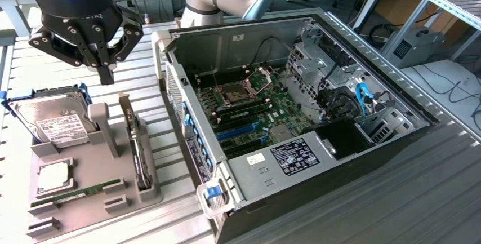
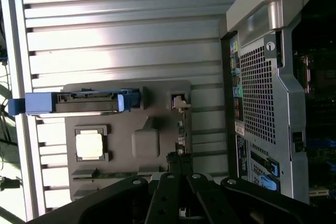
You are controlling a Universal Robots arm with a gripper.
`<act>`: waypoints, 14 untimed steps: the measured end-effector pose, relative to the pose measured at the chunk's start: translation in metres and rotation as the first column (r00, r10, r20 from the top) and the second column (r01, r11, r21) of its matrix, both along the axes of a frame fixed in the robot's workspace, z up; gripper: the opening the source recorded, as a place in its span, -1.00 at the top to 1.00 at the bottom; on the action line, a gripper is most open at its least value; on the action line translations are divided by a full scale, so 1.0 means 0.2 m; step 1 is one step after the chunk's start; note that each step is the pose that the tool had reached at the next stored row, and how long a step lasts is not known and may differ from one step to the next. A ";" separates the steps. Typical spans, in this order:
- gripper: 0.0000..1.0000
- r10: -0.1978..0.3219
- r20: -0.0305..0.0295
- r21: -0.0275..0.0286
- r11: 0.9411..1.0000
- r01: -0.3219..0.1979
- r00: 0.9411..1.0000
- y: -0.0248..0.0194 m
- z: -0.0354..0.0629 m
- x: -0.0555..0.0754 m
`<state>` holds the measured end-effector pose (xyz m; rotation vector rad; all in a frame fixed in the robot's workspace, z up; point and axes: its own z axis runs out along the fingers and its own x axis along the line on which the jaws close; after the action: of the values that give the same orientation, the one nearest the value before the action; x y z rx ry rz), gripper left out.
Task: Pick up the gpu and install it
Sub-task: 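Reach for the gpu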
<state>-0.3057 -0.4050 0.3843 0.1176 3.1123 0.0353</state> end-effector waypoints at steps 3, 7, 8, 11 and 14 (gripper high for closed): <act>0.79 0.000 0.000 -0.021 1.000 0.000 1.000 -0.033 -0.008 0.00; 0.79 0.000 0.000 -0.023 1.000 0.000 1.000 -0.035 -0.008 0.00; 0.79 0.000 0.000 -0.024 1.000 0.000 1.000 -0.036 -0.008 0.00; 0.79 0.000 0.000 -0.026 1.000 0.000 1.000 -0.038 -0.009 0.00; 0.79 0.000 0.000 -0.030 1.000 0.000 1.000 -0.041 -0.010 0.00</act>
<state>-0.3057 -0.4133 0.3822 0.1168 3.1114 -0.0117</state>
